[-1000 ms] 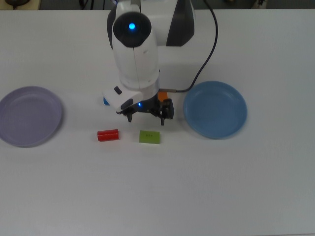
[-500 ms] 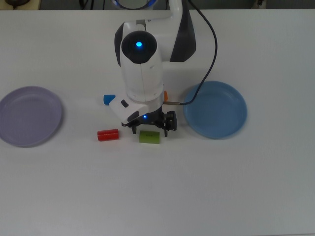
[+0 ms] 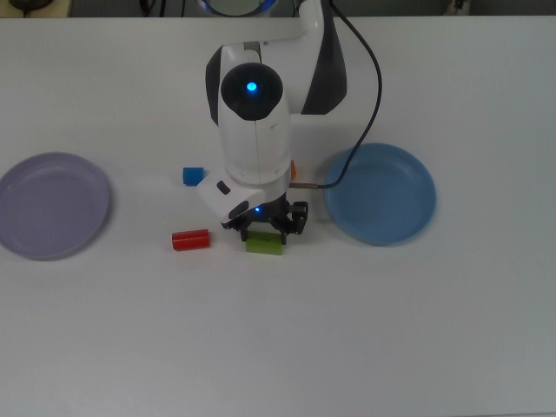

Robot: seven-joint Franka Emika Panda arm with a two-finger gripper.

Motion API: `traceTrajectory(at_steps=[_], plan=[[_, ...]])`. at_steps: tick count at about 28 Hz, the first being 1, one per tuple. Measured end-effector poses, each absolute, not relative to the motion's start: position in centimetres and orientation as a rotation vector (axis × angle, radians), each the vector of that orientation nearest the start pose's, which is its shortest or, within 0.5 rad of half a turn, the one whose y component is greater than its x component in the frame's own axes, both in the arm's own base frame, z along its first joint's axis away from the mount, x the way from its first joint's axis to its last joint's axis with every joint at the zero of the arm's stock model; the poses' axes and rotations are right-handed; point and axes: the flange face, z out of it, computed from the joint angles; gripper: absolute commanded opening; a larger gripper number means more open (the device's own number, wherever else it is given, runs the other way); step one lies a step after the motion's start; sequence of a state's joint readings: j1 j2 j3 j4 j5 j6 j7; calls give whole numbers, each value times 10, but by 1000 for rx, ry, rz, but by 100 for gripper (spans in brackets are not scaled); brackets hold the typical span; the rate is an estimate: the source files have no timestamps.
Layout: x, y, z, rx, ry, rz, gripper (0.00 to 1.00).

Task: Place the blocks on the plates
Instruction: 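Move the gripper down over the green block and grasp it, then carry the green block to the light blue plate and release it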

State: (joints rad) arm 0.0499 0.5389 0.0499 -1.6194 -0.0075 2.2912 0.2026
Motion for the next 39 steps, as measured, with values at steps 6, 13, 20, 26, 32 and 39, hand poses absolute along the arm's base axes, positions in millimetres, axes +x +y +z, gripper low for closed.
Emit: traceTrajectory(at_steps=[6, 13, 20, 26, 32, 39], plan=[[697, 65, 324, -3097, 159, -203, 63], [699, 65, 331, -3100, 153, -225, 65], [688, 84, 360, -3113, 107, -158, 66], [668, 139, 399, -3108, -23, -138, 68], [648, 199, 391, -3135, -164, -98, 68], [639, 225, 351, -3209, -188, -39, 68]])
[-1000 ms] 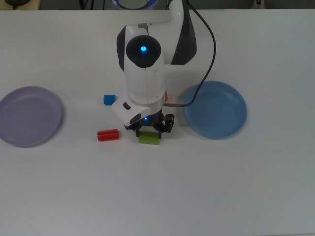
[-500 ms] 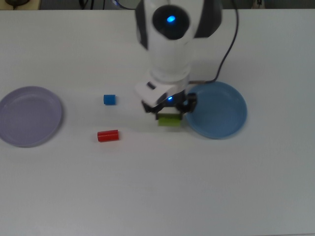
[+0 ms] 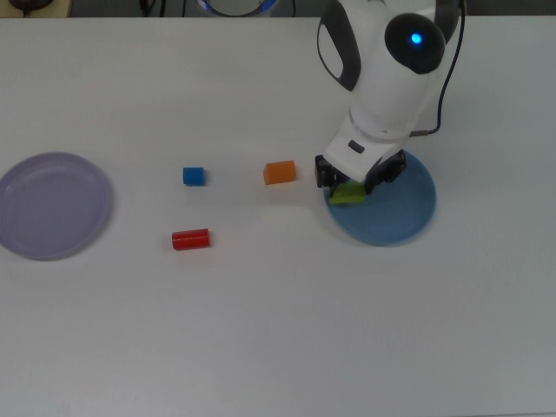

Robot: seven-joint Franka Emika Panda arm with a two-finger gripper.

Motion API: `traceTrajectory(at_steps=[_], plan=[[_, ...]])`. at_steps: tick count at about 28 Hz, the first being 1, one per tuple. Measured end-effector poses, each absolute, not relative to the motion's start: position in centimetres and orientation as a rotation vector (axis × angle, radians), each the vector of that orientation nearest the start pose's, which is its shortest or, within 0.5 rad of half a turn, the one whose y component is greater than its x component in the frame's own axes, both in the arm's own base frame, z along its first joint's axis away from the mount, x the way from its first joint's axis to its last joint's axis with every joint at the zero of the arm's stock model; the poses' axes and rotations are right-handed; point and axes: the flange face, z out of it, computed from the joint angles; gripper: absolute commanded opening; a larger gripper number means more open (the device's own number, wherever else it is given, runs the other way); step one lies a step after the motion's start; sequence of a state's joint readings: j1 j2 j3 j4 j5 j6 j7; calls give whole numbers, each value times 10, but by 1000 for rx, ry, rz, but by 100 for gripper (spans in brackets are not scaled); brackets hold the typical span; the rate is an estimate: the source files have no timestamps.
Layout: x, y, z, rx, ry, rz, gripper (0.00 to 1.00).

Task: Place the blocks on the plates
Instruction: 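Carry the green block to the light blue plate and release it, then move the gripper to the orange block and grasp it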

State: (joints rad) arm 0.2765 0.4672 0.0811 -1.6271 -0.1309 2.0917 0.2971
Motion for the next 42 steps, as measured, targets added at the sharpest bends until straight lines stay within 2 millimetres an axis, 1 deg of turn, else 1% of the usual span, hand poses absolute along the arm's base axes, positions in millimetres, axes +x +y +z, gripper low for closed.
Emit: traceTrajectory(at_steps=[2, 3, 4, 5, 9, 12, 14, 16, 19, 23, 26, 27, 30, 32, 36, 42], plan=[[639, 228, 344, -3214, -195, -27, 68], [639, 228, 343, -3214, -196, -25, 73], [639, 229, 343, -3214, -197, -25, 90], [639, 229, 344, -3214, -197, -27, 100], [641, 230, 349, -3211, -197, -43, 100], [644, 230, 356, -3207, -192, -66, 100], [647, 226, 361, -3206, -182, -82, 100], [650, 218, 368, -3208, -161, -98, 100], [654, 194, 375, -3217, -200, -71, 100], [656, 146, 377, -3216, -363, 28, 100], [654, 116, 371, -3202, -440, 84, 100], [651, 104, 367, -3198, -458, 108, 100], [644, 88, 355, -3194, -464, 157, 100], [640, 84, 346, -3193, -462, 156, 100], [630, 89, 336, -3190, -454, 83, 100], [608, 98, 337, -3194, -401, 5, 100]])
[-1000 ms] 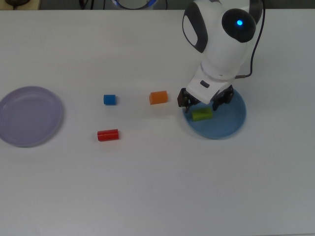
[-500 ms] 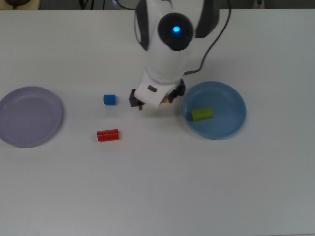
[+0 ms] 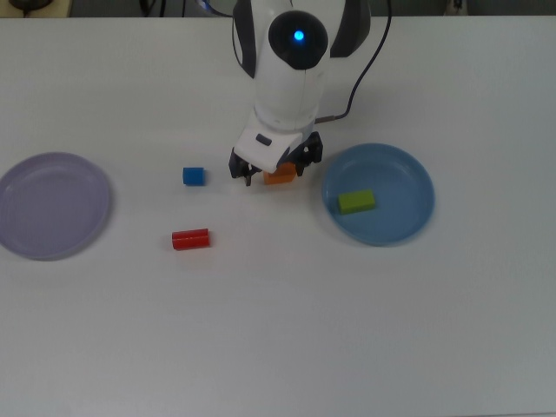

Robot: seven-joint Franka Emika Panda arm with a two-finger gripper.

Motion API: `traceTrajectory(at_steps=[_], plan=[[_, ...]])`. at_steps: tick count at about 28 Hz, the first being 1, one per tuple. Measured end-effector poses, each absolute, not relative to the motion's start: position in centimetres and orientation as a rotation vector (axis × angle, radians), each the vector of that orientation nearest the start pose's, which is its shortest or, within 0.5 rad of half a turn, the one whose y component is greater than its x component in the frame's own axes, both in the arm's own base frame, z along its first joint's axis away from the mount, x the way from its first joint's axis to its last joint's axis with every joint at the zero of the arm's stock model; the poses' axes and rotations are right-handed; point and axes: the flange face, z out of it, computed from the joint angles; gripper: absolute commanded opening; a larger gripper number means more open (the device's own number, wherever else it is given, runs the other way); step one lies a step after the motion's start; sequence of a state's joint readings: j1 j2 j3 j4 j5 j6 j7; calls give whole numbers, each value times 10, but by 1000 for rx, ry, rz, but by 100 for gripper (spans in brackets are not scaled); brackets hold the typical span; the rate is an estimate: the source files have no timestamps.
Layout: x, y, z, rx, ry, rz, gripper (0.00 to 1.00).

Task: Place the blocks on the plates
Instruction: 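Move the gripper to the orange block and grasp it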

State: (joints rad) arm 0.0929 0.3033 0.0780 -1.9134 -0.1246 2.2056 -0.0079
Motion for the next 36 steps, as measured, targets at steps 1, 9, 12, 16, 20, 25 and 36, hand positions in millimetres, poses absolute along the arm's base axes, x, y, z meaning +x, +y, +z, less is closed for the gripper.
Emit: traceTrajectory(at_steps=[1, 9, 12, 16, 20, 25, 36], plan=[[606, 99, 338, -3194, -400, 2, 100], [596, 98, 336, -3196, -397, 21, 100], [593, 98, 331, -3196, -400, 40, 100], [588, 98, 323, -3196, -403, 69, 77], [584, 98, 319, -3196, -406, 83, 37], [584, 98, 318, -3196, -406, 82, 21], [588, 99, 322, -3192, -408, 26, 17]])
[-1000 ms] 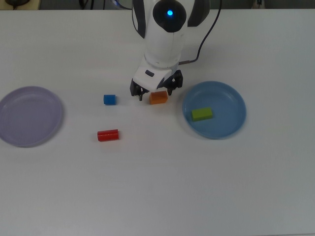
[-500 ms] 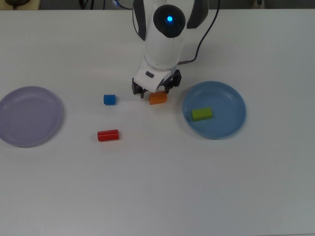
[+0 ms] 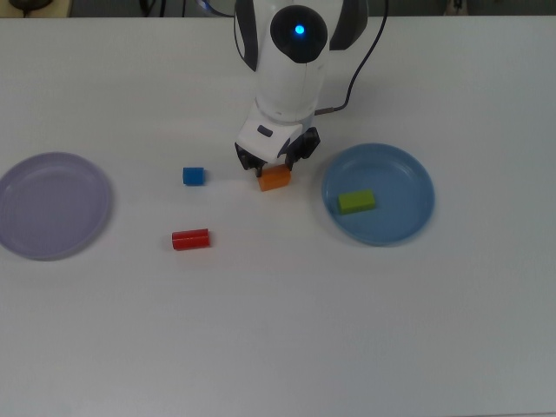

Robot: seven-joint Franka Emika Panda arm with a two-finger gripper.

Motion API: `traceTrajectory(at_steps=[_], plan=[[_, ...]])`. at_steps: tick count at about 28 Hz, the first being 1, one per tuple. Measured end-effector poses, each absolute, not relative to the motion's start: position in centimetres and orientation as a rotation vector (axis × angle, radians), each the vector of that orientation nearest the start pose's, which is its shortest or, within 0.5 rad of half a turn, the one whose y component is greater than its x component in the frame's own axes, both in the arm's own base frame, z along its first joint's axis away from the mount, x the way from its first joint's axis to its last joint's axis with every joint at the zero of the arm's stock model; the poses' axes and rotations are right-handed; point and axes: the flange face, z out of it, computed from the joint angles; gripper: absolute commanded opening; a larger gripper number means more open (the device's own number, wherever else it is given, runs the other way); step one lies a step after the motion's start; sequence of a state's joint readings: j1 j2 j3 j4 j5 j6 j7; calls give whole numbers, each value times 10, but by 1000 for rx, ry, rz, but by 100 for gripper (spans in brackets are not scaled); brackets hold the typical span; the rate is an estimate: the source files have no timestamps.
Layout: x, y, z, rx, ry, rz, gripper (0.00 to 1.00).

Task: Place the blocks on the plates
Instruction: 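Move the gripper to the orange block and grasp it, then place the orange block on the light blue plate beside the green block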

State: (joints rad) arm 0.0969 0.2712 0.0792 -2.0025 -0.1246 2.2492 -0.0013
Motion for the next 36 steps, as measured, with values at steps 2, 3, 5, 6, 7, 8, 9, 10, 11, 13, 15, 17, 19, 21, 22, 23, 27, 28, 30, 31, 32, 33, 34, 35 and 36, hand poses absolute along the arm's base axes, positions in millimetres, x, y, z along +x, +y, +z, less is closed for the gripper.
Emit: traceTrajectory(at_steps=[2, 3, 5, 6, 7, 8, 9, 10, 11, 13, 15, 17, 19, 21, 22, 23, 27, 28, 30, 31, 32, 33, 34, 35, 36], plan=[[588, 100, 322, -3192, -408, 20, 17], [588, 100, 323, -3192, -408, 18, 18], [589, 100, 326, -3192, -407, 6, 19], [589, 100, 329, -3192, -407, -3, 19], [590, 101, 333, -3191, -406, -16, 19], [590, 104, 339, -3190, -404, -32, 19], [591, 110, 347, -3187, -405, -56, 19], [590, 115, 352, -3185, -403, -72, 19], [590, 123, 359, -3181, -401, -91, 19], [588, 143, 371, -3172, -401, -124, 20], [582, 173, 381, -3160, -421, -149, 20], [574, 199, 384, -3154, -442, -160, 20], [567, 222, 384, -3158, -451, -167, 20], [561, 241, 380, -3172, -443, -174, 22], [559, 248, 378, -3181, -435, -177, 23], [559, 253, 375, -3189, -426, -180, 24], [569, 261, 363, -3212, -368, -185, 32], [573, 262, 360, -3215, -354, -184, 39], [582, 263, 350, -3224, -336, -181, 66], [585, 263, 347, -3227, -331, -178, 73], [587, 263, 343, -3229, -330, -174, 84], [588, 264, 340, -3230, -329, -170, 100], [590, 264, 338, -3230, -330, -166, 100], [591, 265, 336, -3230, -330, -162, 100], [591, 265, 335, -3230, -331, -161, 100]])
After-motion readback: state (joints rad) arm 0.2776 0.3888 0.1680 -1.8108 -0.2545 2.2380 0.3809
